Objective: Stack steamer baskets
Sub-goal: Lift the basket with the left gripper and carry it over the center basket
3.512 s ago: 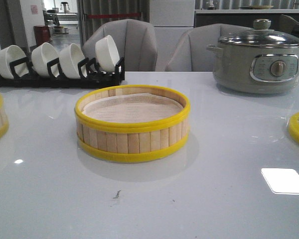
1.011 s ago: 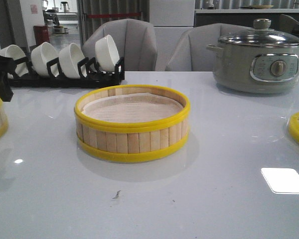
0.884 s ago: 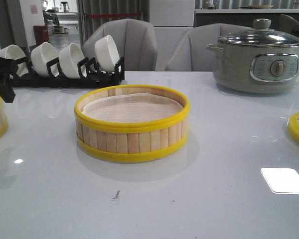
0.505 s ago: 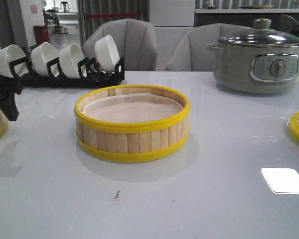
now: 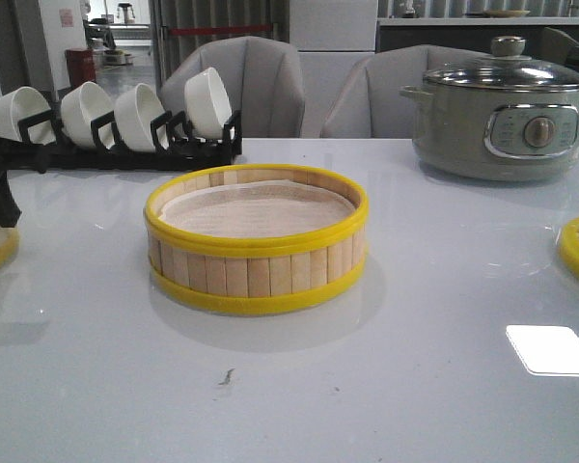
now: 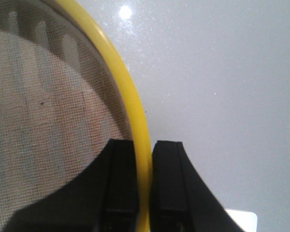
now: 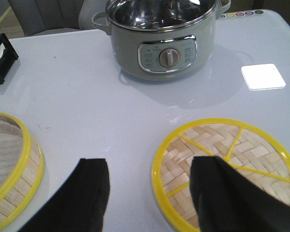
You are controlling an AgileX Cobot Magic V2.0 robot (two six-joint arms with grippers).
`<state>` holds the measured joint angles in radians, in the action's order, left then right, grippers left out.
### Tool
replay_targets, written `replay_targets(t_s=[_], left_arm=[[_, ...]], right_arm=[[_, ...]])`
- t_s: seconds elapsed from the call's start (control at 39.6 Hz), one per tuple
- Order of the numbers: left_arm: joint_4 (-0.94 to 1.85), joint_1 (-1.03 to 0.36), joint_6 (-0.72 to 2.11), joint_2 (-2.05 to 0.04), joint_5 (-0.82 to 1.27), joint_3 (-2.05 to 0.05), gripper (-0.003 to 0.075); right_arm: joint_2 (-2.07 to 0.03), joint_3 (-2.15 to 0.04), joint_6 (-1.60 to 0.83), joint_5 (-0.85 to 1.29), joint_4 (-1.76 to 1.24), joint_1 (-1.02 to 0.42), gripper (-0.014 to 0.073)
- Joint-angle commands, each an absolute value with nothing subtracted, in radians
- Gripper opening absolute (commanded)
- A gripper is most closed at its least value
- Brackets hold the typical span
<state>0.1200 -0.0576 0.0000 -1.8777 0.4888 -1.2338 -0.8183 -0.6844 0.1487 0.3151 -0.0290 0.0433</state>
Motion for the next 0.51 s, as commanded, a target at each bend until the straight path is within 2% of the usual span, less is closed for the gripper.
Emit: replay_targets(t_s=[0.0, 0.23, 0.48], left_arm=[[0.131, -0.091, 0.007, -1.788, 0.455, -1.309, 0.0087], [0.131, -0.232, 0.009, -1.765, 0.576, -1.498, 0.0087], [0.131, -0.475, 0.01, -1.768, 0.613, -1.634, 0.0087]], right_arm=[[-0.815, -0.721, 0.145, 0.245, -0.026, 0.049, 0.0485], [-0.815, -0.721, 0.145, 0.245, -0.026, 0.049, 0.0485], [-0.815, -0.721, 0.145, 0.245, -0.026, 0.049, 0.0485]])
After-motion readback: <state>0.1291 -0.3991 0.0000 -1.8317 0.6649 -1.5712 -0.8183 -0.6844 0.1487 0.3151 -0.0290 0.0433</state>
